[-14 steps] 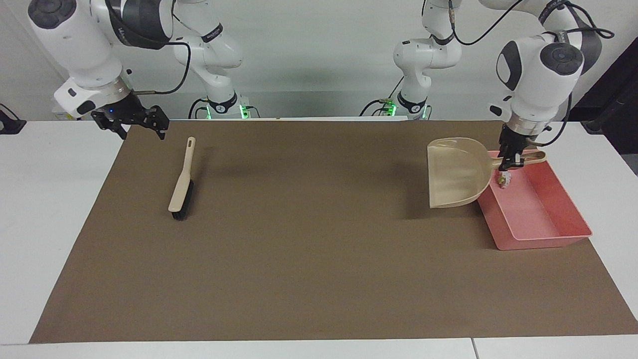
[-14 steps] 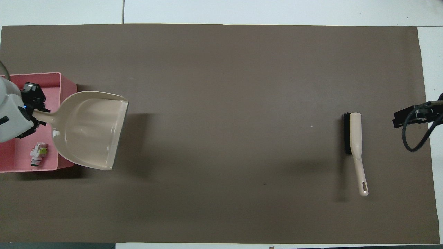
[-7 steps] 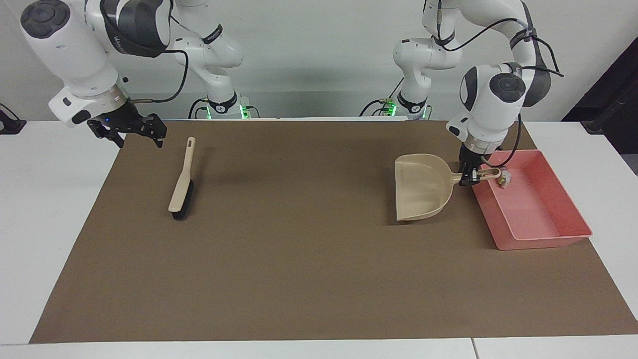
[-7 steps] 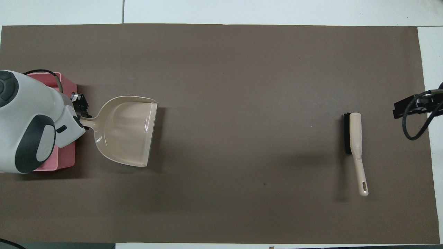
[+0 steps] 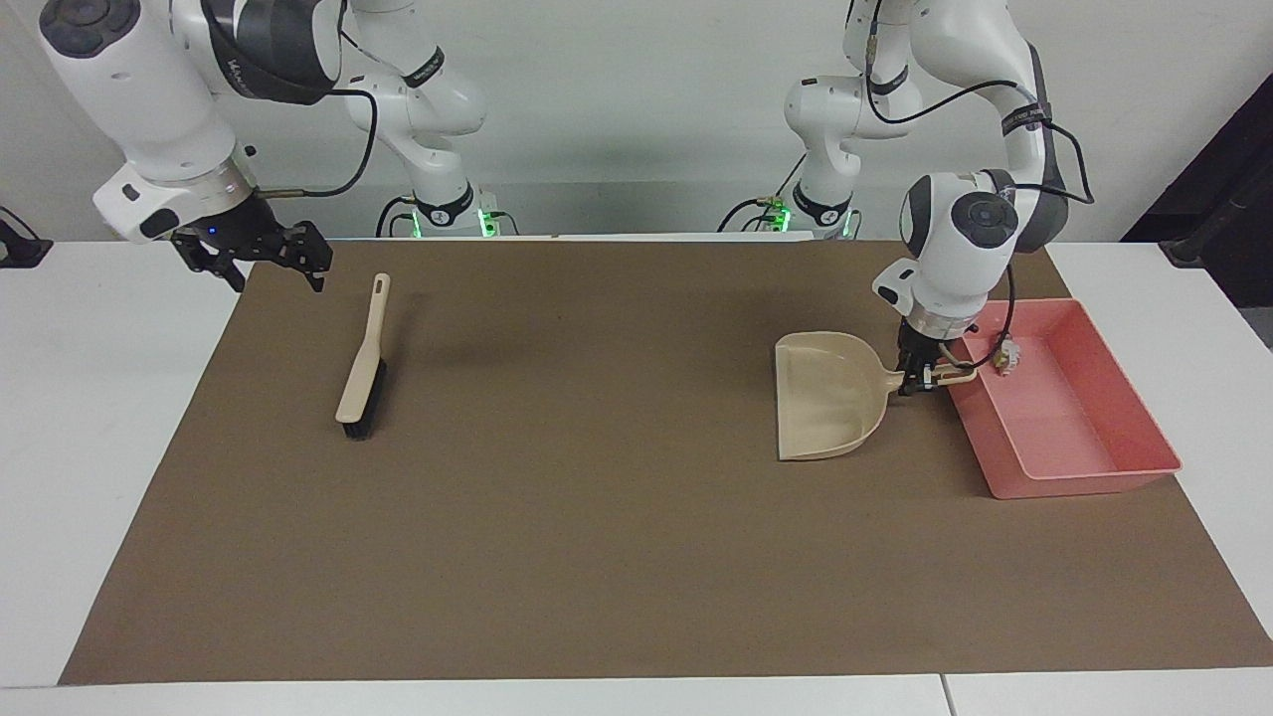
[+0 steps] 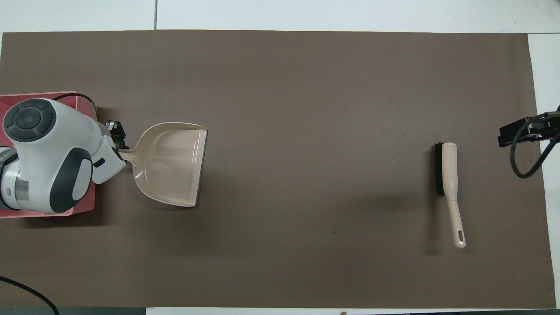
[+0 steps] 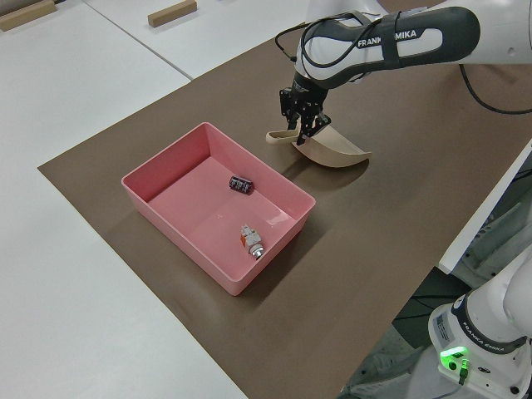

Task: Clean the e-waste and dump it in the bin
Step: 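Lower the dustpan back onto the table with the left gripper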

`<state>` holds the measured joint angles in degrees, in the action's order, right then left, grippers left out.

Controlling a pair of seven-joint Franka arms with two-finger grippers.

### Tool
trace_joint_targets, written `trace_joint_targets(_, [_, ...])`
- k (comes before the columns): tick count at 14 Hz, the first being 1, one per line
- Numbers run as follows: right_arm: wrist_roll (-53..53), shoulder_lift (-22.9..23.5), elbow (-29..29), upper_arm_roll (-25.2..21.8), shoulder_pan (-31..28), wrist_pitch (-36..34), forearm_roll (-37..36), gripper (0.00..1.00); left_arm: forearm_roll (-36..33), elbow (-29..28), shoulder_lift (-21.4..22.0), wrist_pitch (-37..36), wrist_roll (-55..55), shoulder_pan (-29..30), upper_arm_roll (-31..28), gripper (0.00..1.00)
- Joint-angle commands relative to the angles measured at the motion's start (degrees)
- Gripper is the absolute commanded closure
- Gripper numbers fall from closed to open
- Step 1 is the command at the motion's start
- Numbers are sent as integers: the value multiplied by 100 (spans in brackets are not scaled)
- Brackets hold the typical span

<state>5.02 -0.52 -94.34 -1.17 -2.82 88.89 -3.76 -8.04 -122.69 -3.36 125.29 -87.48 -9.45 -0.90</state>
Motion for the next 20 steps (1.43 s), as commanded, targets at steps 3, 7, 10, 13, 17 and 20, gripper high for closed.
trace_joint_targets(3, [-71,-98,-120,-76,27,146,77,1,74,-300,-59,522,547,-21,-42,100])
trace_joint_targets(7, [-63,-63,-76,-94,27,154,77,1,74,-291,-68,479,600,-21,-50,86])
trace_joint_targets(10, [-63,-62,-76,-94,10,163,138,1,74,-203,-33,199,1169,-74,-59,25])
trace_joint_targets(13, [-36,-71,-85,-94,18,111,314,1,74,69,186,-590,1654,-21,-68,2])
trace_joint_targets(17, [-36,-62,-76,-102,9,119,305,1,74,78,793,-1347,3460,101,-103,2])
trace_joint_targets(20, [-45,-62,-67,-102,18,146,297,1,74,166,802,-1560,5193,102,-112,2])
